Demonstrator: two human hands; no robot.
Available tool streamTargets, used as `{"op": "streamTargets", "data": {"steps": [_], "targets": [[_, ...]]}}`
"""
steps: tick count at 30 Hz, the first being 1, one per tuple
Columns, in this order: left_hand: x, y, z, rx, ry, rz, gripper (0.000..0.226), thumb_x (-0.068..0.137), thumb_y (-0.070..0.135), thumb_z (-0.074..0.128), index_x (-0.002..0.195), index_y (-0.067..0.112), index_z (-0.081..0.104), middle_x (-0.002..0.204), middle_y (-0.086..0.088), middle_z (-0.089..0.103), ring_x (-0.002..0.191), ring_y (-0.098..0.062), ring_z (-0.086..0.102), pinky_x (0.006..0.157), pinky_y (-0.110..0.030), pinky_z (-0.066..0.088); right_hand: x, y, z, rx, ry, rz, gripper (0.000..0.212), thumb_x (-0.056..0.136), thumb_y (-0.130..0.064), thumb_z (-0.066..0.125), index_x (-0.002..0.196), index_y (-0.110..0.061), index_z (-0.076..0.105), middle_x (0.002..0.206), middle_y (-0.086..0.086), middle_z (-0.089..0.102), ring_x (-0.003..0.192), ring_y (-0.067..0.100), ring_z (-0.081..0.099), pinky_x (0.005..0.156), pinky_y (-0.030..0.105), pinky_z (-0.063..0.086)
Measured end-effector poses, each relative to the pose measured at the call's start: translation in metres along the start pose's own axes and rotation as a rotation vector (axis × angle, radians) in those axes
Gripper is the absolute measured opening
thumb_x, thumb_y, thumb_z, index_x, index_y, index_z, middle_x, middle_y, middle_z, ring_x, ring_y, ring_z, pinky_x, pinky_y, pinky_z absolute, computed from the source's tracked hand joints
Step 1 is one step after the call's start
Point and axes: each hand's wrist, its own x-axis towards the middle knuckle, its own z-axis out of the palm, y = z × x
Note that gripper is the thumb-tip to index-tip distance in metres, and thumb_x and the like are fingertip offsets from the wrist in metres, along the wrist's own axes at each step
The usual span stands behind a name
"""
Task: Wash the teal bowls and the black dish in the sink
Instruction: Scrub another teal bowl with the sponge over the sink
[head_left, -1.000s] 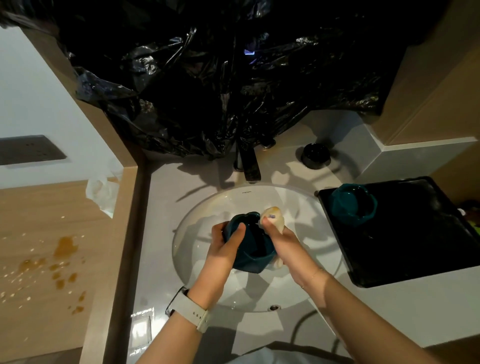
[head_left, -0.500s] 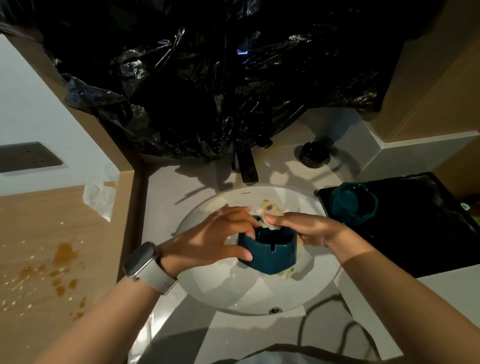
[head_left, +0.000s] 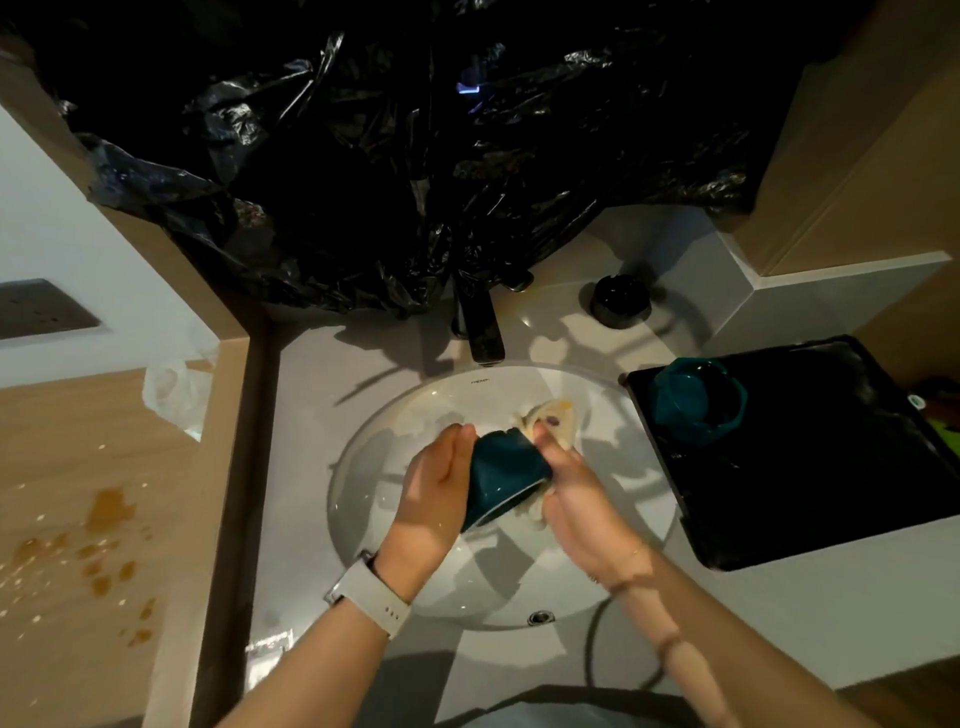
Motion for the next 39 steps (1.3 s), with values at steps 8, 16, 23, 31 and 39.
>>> {"op": "streamTargets", "data": {"steps": [8, 16, 23, 31, 39], "targets": [[-0.016, -0.007, 0.017, 0.004, -0.112, -0.148, 0.053, 0.102, 0.050, 0.034, 0.085, 0.013, 0.067, 0.085, -0.008, 0.070, 0.079, -0.020, 0.064, 0.067, -0.019, 0.045, 0.005, 0.012, 0.009, 0.027, 0.213, -0.009, 0.019, 0.096, -0.030, 0.052, 0.098, -0.014, 0.061, 0.083, 0.009, 0.066, 0.080, 0.024, 0.063, 0.075, 0.035, 0.049], [-0.022, 0.004, 0.003, -0.385, -0.169, -0.283, 0.031, 0.105, 0.031, 0.041, 0.110, 0.016, 0.067, 0.107, -0.008, 0.072, 0.098, -0.017, 0.065, 0.074, -0.018, 0.050, -0.017, -0.001, 0.021, -0.194, 0.076, -0.264, 0.040, 0.081, -0.043, 0.054, 0.120, -0.037, 0.052, 0.094, -0.006, 0.066, 0.083, 0.005, 0.063, 0.065, 0.018, 0.047], [-0.024, 0.007, 0.000, -0.141, -0.109, -0.096, 0.034, 0.106, 0.021, 0.039, 0.076, 0.028, 0.055, 0.069, 0.012, 0.060, 0.067, -0.001, 0.053, 0.067, -0.021, 0.040, -0.031, 0.011, 0.024, -0.494, 0.017, -0.415, 0.030, 0.089, -0.048, 0.051, 0.116, -0.042, 0.063, 0.132, -0.012, 0.048, 0.129, 0.000, 0.043, 0.107, 0.021, 0.039], [-0.027, -0.003, -0.006, -0.003, 0.017, -0.105, 0.038, 0.102, 0.028, 0.046, 0.077, -0.001, 0.050, 0.065, -0.003, 0.050, 0.061, -0.015, 0.045, 0.060, -0.024, 0.036, -0.021, -0.006, 0.026, -0.481, -0.050, -0.315, 0.021, 0.097, -0.024, 0.055, 0.110, -0.021, 0.071, 0.117, -0.009, 0.068, 0.109, 0.003, 0.061, 0.085, 0.015, 0.048], [-0.044, 0.019, -0.014, -0.123, 0.162, -0.059, 0.074, 0.081, 0.069, 0.048, 0.074, -0.002, 0.065, 0.067, -0.023, 0.062, 0.066, -0.036, 0.059, 0.063, -0.044, 0.049, -0.019, -0.017, 0.033, -0.448, -0.170, -0.155, 0.027, 0.095, -0.035, 0.055, 0.114, -0.024, 0.070, 0.111, -0.002, 0.072, 0.103, 0.010, 0.066, 0.086, 0.026, 0.052]]}}
